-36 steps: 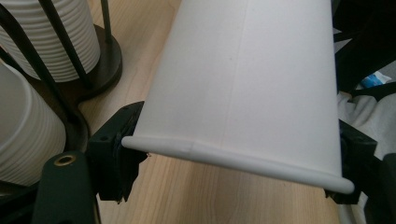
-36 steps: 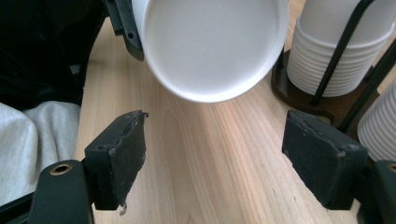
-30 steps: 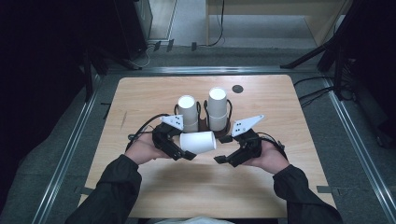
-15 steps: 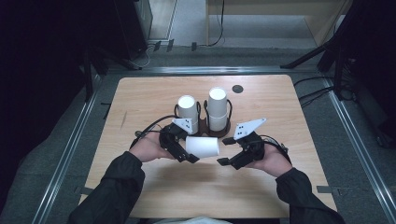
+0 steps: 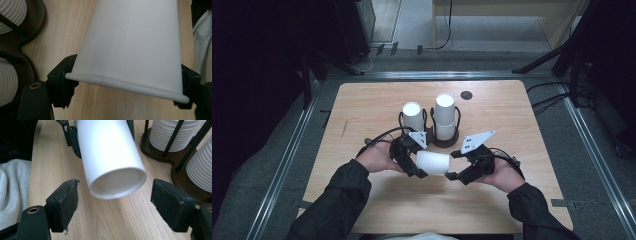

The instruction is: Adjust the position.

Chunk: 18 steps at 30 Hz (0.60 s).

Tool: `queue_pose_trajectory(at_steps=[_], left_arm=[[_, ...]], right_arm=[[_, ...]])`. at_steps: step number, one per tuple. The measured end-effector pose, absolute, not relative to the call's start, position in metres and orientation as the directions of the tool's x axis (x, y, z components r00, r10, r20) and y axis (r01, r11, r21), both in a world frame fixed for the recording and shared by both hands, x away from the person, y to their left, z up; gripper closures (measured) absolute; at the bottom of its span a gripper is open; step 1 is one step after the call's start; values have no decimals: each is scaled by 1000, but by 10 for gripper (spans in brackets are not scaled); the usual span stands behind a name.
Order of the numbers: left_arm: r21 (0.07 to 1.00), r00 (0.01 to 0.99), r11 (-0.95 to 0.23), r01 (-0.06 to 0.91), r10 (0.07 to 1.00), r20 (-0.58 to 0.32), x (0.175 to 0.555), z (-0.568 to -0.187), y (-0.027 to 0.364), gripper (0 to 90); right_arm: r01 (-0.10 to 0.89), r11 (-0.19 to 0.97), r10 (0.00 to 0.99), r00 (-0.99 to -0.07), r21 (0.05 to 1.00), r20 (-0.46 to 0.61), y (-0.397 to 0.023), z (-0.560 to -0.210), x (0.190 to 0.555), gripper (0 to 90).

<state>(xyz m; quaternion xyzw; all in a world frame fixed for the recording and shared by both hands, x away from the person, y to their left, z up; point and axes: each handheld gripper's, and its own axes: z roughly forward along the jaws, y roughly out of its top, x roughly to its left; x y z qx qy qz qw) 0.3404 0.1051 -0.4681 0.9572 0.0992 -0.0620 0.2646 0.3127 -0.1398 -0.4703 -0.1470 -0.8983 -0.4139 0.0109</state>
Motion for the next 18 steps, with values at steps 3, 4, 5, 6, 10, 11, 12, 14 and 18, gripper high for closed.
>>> queue_pose_trajectory(at_steps=[3, 4, 5, 6, 10, 11, 12, 14, 18], left_arm=[[465, 973, -858, 216, 152, -172, 340, -471, 101, 212], [452, 975, -866, 211, 152, -164, 339, -472, 99, 212], [437, 977, -877, 201, 148, -152, 339, -473, 97, 212], [434, 978, -879, 199, 147, -151, 339, -473, 96, 211], [419, 976, -885, 202, 149, -156, 338, -474, 93, 212], [414, 977, -888, 201, 148, -157, 338, -474, 93, 212], [413, 976, -888, 203, 149, -158, 338, -475, 92, 211], [406, 975, -889, 211, 158, -159, 338, -475, 92, 211], [388, 974, -897, 212, 161, -161, 338, -478, 90, 210]], right_arm=[[276, 617, 255, -956, 737, 143, -139, -472, 312, 222], [272, 621, 254, -957, 735, 139, -138, -473, 312, 222], [271, 624, 251, -958, 733, 140, -137, -474, 312, 223], [270, 628, 249, -958, 730, 140, -136, -474, 312, 223], [262, 643, 239, -961, 719, 136, -130, -478, 312, 226], [257, 648, 231, -963, 717, 136, -129, -479, 312, 227], [247, 651, 226, -966, 718, 127, -127, -480, 313, 228], [242, 661, 219, -968, 710, 125, -124, -482, 313, 230], [215, 685, 202, -974, 696, 102, -115, -487, 312, 236]])
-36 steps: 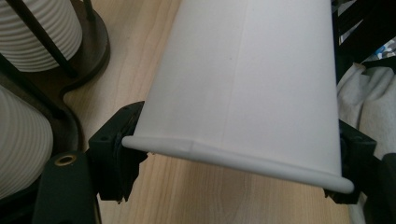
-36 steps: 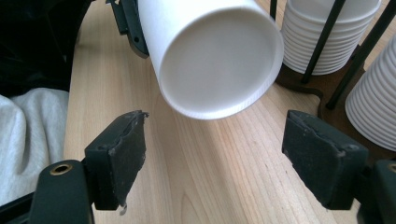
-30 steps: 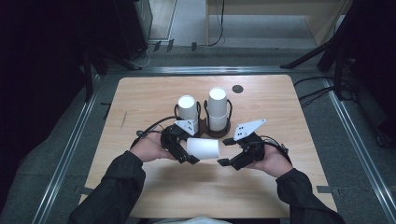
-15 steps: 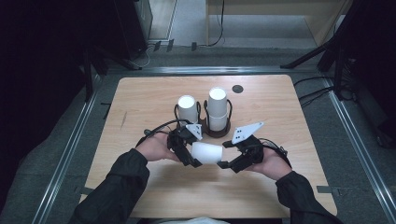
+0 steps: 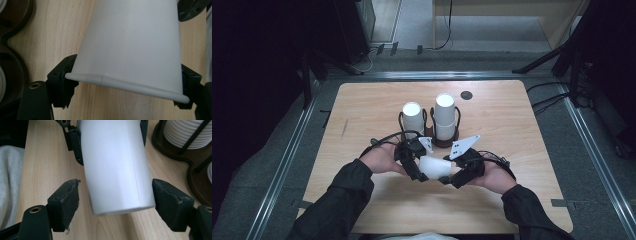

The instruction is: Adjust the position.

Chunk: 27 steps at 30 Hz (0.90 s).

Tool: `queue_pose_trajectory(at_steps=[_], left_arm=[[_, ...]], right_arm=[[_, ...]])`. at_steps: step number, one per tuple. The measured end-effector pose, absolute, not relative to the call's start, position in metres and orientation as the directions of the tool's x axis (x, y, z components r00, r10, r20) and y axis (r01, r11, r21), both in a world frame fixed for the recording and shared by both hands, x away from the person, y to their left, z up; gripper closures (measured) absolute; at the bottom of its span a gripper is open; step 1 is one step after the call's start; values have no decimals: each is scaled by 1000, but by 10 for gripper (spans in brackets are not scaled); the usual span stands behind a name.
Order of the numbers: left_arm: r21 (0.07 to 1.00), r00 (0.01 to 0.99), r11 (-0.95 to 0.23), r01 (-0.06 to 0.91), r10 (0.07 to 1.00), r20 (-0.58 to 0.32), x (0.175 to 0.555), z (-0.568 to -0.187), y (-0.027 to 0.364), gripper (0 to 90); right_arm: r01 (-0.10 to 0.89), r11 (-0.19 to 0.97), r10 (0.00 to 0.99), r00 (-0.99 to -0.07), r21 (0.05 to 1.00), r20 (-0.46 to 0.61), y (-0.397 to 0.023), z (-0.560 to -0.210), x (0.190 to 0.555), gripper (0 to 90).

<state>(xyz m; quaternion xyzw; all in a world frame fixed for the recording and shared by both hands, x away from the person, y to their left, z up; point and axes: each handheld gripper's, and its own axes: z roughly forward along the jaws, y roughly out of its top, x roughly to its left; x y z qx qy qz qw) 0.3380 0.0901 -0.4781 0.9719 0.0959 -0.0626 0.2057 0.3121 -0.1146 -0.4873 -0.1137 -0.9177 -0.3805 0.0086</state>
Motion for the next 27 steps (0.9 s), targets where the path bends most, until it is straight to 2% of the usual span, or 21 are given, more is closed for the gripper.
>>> queue_pose_trajectory(at_steps=[5, 11, 20, 23, 25, 27], left_arm=[[378, 974, -902, 207, 152, -170, 336, -480, 87, 210], [370, 969, -903, 219, 157, -191, 335, -482, 85, 206], [381, 970, -899, 215, 150, -193, 333, -482, 84, 203], [416, 978, -889, 191, 135, -161, 331, -479, 87, 176], [440, 974, -872, 214, 158, -161, 332, -477, 88, 81], [461, 970, -855, 239, 187, -155, 334, -475, 90, 67]], right_arm=[[205, 698, 191, -977, 687, 98, -107, -491, 312, 241], [170, 720, 166, -984, 673, 71, -100, -495, 311, 291], [175, 731, 162, -983, 660, 82, -98, -494, 310, 310], [173, 726, 157, -984, 665, 85, -99, -493, 310, 308], [177, 716, 164, -983, 676, 84, -101, -490, 311, 308], [178, 706, 165, -983, 686, 85, -103, -489, 312, 308]])
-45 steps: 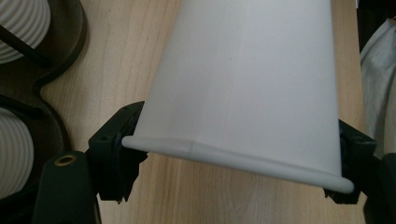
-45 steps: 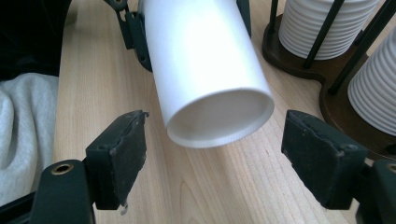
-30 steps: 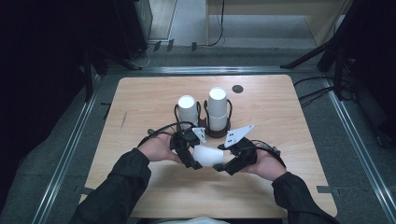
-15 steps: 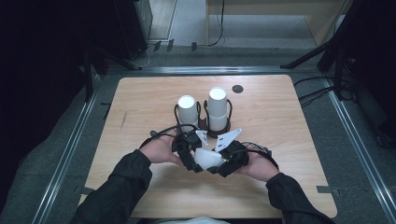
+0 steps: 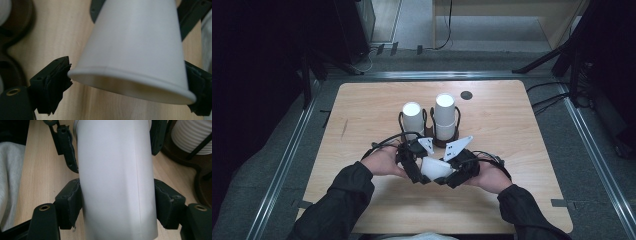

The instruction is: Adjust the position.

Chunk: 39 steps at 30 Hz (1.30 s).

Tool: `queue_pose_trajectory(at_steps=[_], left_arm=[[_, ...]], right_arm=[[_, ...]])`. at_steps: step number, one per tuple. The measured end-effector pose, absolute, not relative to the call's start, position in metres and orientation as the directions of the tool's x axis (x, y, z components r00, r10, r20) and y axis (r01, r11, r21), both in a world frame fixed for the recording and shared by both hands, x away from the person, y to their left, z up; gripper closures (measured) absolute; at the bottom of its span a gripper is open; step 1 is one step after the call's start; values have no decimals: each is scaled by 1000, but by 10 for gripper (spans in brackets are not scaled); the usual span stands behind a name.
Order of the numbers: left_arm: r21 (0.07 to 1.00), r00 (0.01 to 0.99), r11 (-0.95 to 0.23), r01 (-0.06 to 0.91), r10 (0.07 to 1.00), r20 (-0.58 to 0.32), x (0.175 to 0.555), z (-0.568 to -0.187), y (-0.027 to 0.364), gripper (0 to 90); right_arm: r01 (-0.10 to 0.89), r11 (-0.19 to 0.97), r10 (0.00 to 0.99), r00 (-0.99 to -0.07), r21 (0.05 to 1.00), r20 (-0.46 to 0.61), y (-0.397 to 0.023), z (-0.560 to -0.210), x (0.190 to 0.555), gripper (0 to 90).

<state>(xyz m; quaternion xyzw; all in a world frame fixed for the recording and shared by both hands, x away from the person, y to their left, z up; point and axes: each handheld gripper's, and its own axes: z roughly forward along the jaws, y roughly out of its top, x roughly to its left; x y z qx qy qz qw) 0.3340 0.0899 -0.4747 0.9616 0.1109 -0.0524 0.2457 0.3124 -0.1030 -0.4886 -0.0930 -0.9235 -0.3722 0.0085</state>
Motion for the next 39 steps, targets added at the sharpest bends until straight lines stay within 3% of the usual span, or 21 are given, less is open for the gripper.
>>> queue_pose_trajectory(at_steps=[2, 25, 35, 39], left_arm=[[482, 964, -836, 261, 202, -172, 336, -473, 93, 10], [677, 925, -631, 379, 285, -252, 333, -454, 129, 11], [733, 906, -538, 416, 315, -283, 321, -445, 131, 15], [753, 903, -508, 419, 318, -288, 318, -443, 135, 72]], right_arm=[[186, 695, 172, -981, 695, 90, -105, -487, 313, 307], [211, 567, 185, -975, 796, 127, -120, -461, 324, 306], [215, 516, 135, -976, 829, 169, -114, -453, 330, 305], [209, 516, 115, -978, 830, 175, -110, -454, 331, 305]])
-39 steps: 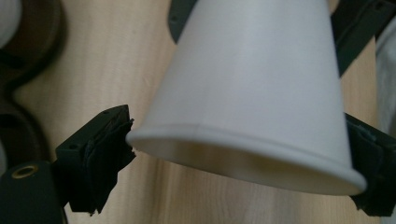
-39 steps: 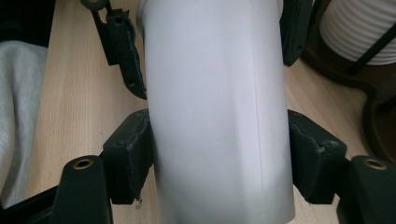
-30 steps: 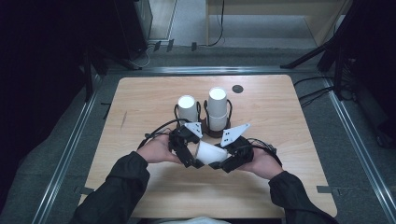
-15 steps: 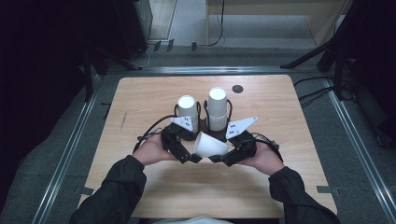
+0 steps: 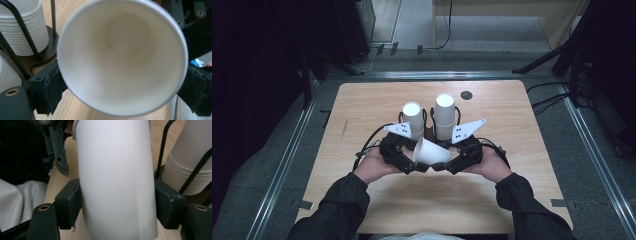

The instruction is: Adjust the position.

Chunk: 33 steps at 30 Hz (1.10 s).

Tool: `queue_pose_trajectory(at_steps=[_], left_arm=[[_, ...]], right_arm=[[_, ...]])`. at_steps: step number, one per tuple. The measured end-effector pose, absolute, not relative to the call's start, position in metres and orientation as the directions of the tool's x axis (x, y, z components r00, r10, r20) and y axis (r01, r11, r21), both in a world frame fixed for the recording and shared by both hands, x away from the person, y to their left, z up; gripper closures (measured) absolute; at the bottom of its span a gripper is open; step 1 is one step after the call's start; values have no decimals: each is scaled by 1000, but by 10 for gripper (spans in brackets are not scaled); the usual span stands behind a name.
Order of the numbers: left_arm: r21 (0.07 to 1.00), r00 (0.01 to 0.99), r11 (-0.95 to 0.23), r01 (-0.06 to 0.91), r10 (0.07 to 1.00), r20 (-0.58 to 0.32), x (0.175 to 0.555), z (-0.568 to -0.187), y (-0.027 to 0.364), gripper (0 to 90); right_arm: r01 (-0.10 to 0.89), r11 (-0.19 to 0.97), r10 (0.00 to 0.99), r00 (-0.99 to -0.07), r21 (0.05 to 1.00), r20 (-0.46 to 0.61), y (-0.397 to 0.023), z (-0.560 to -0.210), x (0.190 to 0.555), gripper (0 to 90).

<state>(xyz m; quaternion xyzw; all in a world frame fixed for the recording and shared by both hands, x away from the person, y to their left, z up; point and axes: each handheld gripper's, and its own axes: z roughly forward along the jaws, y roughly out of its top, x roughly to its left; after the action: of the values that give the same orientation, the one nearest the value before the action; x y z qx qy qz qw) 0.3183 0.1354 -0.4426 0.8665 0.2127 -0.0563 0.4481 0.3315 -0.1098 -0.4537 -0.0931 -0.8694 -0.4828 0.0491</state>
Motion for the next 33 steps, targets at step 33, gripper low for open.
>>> queue_pose_trajectory(at_steps=[33], left_arm=[[648, 963, -714, 266, 224, -148, 332, -437, 123, 203]], right_arm=[[288, 590, 199, -957, 754, 210, -117, -473, 323, 213]])
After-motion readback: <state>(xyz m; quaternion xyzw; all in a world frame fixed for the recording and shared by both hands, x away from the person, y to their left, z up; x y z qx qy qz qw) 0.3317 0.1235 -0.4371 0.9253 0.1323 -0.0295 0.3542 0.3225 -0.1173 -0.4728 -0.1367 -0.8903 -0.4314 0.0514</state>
